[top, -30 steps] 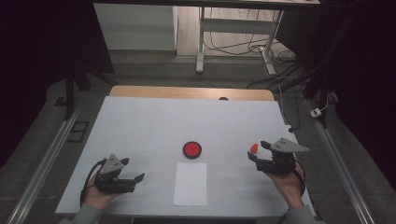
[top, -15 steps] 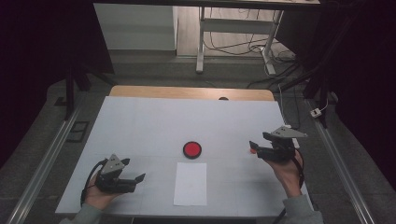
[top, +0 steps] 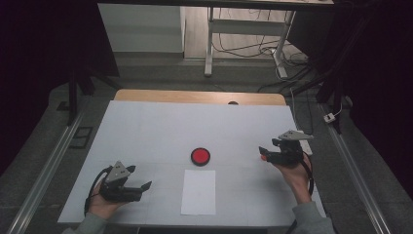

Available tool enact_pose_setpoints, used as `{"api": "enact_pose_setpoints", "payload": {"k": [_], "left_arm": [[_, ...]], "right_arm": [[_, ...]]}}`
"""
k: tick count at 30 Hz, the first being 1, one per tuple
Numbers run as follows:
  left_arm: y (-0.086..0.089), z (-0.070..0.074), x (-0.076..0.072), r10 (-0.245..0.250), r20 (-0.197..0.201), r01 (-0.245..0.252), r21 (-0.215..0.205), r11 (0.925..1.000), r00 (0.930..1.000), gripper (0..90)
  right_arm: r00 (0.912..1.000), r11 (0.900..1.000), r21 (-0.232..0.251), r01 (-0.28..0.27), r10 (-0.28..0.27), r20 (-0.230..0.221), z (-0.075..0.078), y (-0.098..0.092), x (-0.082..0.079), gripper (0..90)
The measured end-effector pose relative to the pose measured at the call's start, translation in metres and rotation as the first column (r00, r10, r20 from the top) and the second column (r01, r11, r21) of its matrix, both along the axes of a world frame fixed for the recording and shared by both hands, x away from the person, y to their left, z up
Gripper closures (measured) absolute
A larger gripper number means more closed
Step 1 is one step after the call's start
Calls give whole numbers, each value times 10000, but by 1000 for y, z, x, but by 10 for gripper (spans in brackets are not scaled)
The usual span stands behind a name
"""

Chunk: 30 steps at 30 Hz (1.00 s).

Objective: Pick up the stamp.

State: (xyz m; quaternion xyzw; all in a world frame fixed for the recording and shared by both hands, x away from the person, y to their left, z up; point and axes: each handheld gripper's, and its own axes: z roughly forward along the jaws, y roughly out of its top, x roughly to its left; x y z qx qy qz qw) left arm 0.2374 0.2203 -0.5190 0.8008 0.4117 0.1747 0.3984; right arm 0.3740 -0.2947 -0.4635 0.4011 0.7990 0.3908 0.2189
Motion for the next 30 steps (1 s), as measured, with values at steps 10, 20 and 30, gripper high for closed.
{"api": "enact_pose_setpoints", "payload": {"k": [10, 20, 30], "left_arm": [[0, 0, 0, -65, -21, 65, 24, 10000, 10000, 172], [1, 0, 0, -59, 0, 59, 46, 10000, 10000, 172], [1, 0, 0, -46, 28, 45, 67, 10000, 10000, 172]], "right_arm": [[9980, 9992, -286, 273, -289, -565, -24, -4, 10, 360], [9968, 9988, -258, 411, -427, -673, -33, -7, 11, 434], [9966, 9984, -448, 351, -383, -734, -37, -6, 11, 534]]}}
